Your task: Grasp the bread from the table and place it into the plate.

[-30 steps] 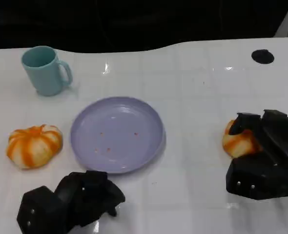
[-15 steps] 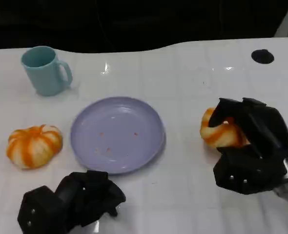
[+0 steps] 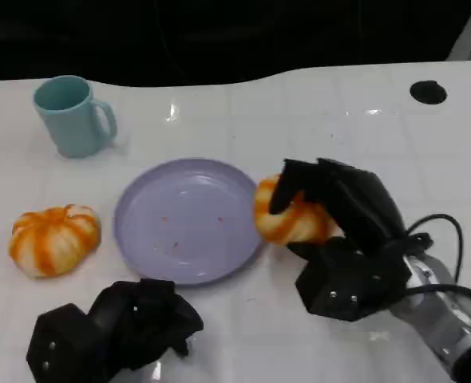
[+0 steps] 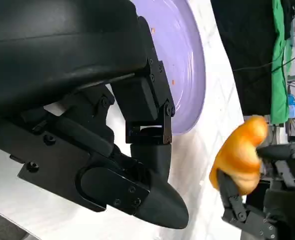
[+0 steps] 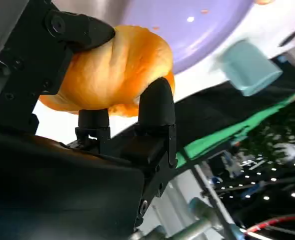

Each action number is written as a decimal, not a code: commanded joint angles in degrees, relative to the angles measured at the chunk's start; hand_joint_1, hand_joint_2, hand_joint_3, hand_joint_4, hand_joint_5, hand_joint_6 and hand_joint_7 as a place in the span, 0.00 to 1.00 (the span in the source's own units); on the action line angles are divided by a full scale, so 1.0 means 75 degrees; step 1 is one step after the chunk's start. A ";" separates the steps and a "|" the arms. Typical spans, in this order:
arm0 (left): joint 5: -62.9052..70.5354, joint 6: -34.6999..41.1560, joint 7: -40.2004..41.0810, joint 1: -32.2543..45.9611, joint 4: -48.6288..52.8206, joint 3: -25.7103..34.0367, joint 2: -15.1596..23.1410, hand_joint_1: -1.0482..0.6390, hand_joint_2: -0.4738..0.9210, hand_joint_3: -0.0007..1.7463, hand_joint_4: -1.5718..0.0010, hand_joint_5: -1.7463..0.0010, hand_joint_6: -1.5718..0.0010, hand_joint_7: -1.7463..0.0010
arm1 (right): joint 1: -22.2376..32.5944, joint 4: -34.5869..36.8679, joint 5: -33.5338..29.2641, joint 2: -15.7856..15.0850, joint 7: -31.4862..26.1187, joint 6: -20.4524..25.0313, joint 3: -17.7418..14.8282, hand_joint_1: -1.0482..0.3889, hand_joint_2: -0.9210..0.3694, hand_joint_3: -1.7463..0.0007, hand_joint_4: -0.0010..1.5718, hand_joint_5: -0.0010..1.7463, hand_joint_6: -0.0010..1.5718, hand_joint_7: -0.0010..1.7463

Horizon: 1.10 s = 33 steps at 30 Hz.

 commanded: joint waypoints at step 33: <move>0.0051 0.0107 -0.0008 0.0211 -0.0065 -0.0134 0.0130 0.00 0.95 0.00 0.41 0.13 0.17 0.59 | -0.1748 0.2728 0.0143 0.1111 0.1246 -0.0345 0.0469 0.35 0.00 0.91 0.00 0.04 0.05 0.00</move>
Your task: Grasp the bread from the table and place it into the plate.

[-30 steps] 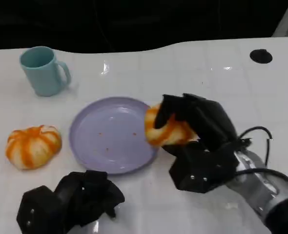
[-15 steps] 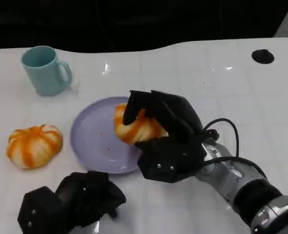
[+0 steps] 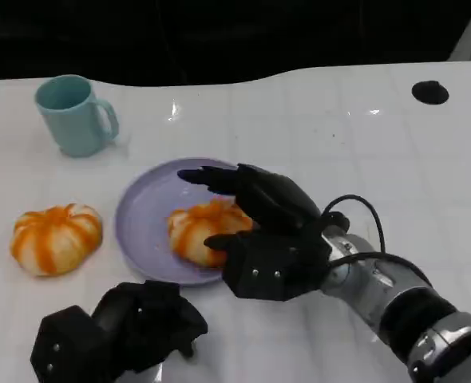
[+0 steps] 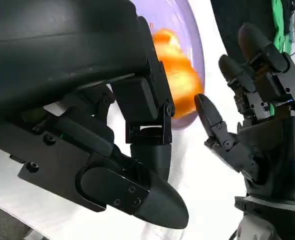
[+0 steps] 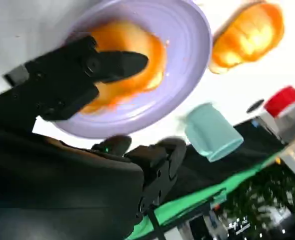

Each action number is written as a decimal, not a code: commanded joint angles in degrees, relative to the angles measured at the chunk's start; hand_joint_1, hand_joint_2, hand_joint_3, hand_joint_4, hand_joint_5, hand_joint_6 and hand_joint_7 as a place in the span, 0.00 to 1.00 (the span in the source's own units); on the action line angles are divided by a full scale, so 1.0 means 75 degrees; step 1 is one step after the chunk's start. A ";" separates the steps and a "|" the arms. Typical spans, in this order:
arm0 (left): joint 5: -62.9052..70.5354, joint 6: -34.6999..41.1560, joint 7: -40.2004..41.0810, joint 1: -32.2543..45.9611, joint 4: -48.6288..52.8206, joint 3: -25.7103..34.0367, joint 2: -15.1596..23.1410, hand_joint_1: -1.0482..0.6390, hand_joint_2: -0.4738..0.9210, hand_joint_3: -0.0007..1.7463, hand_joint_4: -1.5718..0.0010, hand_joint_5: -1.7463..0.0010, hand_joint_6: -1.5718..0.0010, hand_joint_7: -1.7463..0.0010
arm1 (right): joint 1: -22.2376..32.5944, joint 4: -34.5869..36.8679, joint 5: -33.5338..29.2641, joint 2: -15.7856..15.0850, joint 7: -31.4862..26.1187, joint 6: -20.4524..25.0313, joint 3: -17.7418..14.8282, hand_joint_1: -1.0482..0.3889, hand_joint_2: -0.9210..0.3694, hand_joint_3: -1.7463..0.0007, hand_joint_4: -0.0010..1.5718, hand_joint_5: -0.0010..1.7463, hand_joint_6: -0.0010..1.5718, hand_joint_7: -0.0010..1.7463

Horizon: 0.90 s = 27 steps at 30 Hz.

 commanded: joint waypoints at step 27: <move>0.0030 0.0141 0.0020 0.0155 -0.0033 0.0018 0.0063 0.00 0.95 0.00 0.43 0.13 0.17 0.58 | 0.3859 -0.4606 0.0704 -0.2513 -0.0048 -0.1758 -0.1292 0.42 0.00 0.95 0.24 0.20 0.31 0.08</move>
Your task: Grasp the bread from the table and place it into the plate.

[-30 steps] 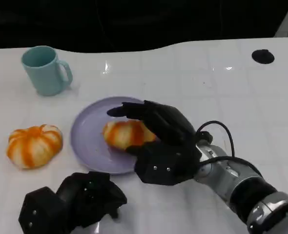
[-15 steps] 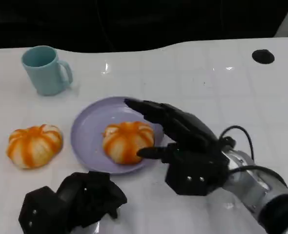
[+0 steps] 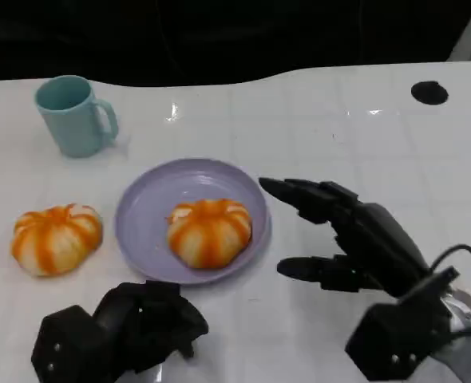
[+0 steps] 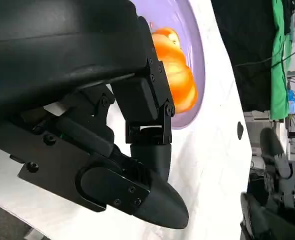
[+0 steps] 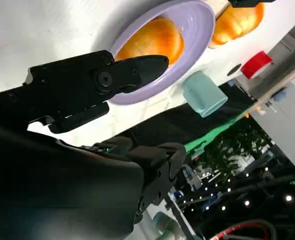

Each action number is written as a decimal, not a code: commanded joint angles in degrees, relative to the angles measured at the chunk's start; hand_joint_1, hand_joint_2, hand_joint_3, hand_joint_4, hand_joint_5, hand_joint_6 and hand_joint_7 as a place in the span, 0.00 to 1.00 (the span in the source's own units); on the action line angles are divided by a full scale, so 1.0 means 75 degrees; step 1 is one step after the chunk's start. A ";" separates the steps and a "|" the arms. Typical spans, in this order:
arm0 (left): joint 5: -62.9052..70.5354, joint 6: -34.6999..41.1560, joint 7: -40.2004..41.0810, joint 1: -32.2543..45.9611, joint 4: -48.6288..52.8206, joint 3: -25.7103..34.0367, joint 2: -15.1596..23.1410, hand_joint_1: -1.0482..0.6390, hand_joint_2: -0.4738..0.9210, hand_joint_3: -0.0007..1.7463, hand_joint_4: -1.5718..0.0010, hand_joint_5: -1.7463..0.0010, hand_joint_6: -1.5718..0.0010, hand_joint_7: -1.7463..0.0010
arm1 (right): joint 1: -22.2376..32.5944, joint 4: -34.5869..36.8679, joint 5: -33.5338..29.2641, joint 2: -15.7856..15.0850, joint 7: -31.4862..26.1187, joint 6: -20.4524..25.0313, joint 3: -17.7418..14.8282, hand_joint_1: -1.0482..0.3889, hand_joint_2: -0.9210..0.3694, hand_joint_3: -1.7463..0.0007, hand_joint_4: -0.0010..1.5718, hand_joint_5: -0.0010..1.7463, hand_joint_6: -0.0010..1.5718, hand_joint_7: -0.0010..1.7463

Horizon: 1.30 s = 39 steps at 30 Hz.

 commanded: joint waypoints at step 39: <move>-0.0010 0.0288 -0.0006 0.0250 -0.0266 0.0121 0.0198 0.00 0.95 0.00 0.43 0.15 0.16 0.59 | 0.2689 -0.0874 0.0494 -0.0544 -0.0220 -0.0272 -0.1152 0.53 0.31 0.37 0.44 1.00 0.37 0.85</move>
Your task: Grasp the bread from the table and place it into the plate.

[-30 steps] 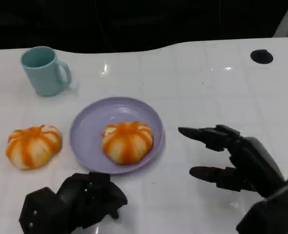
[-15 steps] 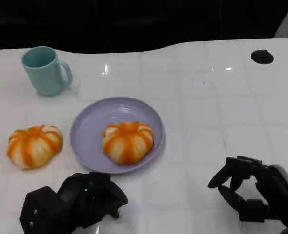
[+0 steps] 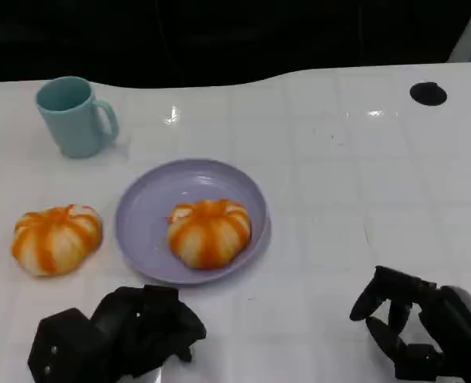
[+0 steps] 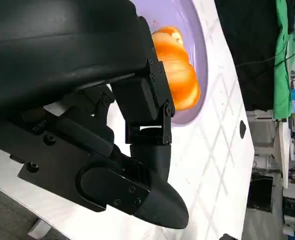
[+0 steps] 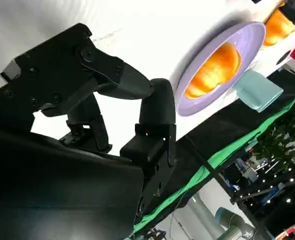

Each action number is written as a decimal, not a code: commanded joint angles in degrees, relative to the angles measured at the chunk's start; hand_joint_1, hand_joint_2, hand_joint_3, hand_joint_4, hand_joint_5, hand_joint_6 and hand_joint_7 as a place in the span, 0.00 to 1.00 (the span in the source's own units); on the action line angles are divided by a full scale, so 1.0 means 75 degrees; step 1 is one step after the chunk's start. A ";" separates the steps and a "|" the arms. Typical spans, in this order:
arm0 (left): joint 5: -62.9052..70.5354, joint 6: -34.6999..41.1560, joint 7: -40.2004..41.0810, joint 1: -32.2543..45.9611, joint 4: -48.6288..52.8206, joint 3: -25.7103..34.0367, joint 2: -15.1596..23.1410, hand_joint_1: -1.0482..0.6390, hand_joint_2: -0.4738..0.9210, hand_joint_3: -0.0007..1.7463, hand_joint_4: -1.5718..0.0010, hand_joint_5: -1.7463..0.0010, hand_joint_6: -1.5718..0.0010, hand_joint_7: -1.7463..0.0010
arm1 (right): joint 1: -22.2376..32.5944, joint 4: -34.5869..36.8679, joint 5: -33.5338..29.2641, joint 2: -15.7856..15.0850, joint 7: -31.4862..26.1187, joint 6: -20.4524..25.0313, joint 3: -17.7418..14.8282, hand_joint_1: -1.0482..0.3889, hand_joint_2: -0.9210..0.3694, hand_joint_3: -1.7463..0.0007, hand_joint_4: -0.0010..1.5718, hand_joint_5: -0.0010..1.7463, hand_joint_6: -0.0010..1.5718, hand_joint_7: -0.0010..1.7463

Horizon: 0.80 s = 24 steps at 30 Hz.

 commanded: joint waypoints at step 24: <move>0.0014 -0.0252 -0.0061 -0.0109 0.0429 0.0132 0.0226 0.00 0.96 0.00 0.44 0.14 0.17 0.57 | -0.0567 0.1126 -0.0115 0.0033 -0.0565 -0.0845 0.0020 0.53 0.33 0.37 0.45 1.00 0.38 0.83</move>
